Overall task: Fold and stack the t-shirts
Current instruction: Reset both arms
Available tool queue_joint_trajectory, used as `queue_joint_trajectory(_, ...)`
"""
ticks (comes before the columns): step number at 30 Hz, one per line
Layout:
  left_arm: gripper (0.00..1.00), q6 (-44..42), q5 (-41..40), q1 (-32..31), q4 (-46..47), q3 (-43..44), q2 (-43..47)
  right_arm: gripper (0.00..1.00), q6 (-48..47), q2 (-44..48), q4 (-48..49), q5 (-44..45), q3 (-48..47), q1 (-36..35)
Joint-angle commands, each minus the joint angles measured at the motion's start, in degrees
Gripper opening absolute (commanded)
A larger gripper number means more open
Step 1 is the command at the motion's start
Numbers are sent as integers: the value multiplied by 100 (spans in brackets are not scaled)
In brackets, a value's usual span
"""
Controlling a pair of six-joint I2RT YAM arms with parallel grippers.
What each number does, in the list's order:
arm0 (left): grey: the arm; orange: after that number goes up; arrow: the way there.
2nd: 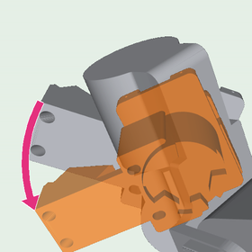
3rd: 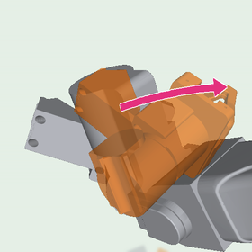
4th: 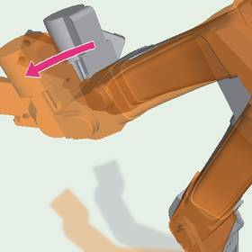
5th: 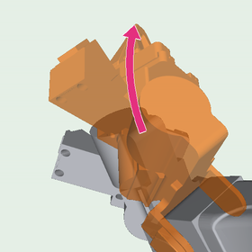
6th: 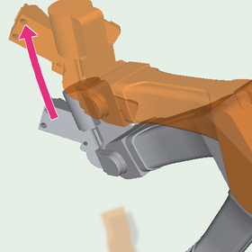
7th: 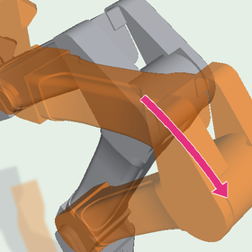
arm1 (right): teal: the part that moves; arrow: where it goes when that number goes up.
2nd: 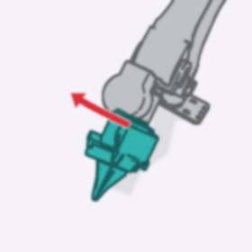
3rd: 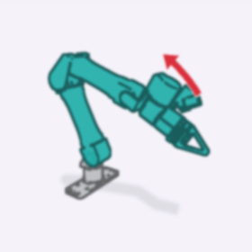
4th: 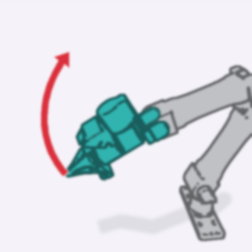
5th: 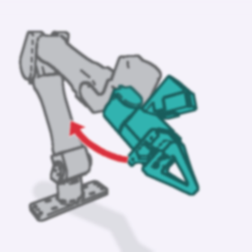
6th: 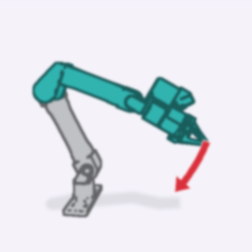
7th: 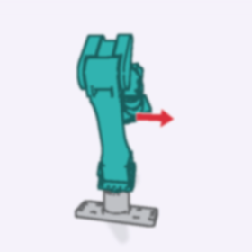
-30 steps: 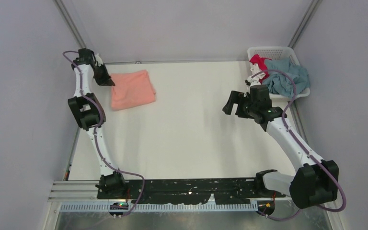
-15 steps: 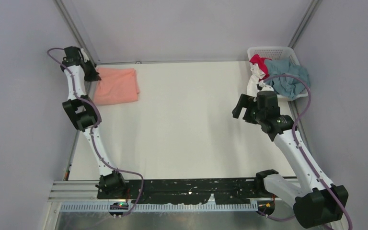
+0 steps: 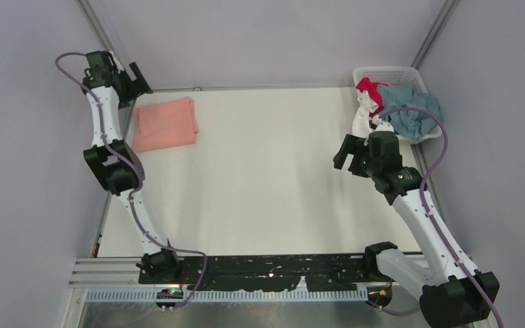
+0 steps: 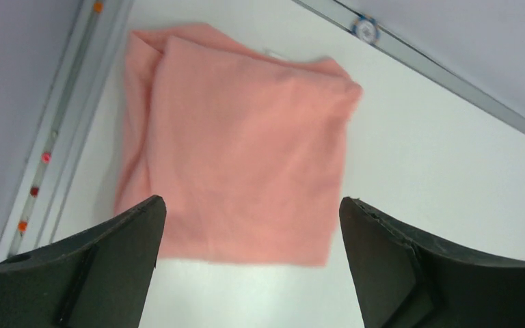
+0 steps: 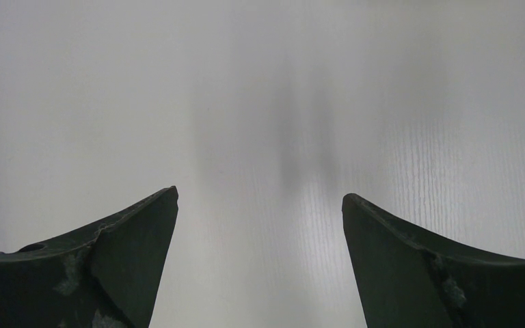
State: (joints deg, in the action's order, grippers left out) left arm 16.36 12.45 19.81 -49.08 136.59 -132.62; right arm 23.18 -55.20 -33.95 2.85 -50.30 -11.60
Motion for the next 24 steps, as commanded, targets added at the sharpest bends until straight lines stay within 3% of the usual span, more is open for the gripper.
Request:
queue_joint_trajectory(1,99,249,33,-733,156,-1414,2328,95,-215,363,562,132,120,13)
queue_joint_trajectory(6,99,1044,-597,-2016,2011,-5265,4918,95,-373,793,985,428,587,17)
queue_joint_trajectory(9,99,1510,-1614,-3080,3225,-7584,6172,95,-503,1061,1148,343,905,13)
queue_joint_trajectory(11,100,1763,-1421,-3562,3784,-8513,6588,95,-529,1272,1304,349,1187,16)
queue_joint_trajectory(13,100,2007,-1490,-4021,3805,-9082,6879,95,-476,1515,1475,425,1473,15)
queue_joint_trajectory(17,99,2305,-2841,-5048,3284,-9765,7619,95,-321,2042,1846,610,2025,16)
queue_joint_trajectory(24,100,2798,-3145,-5301,3209,-10570,8622,95,-296,2374,2070,551,2418,25)
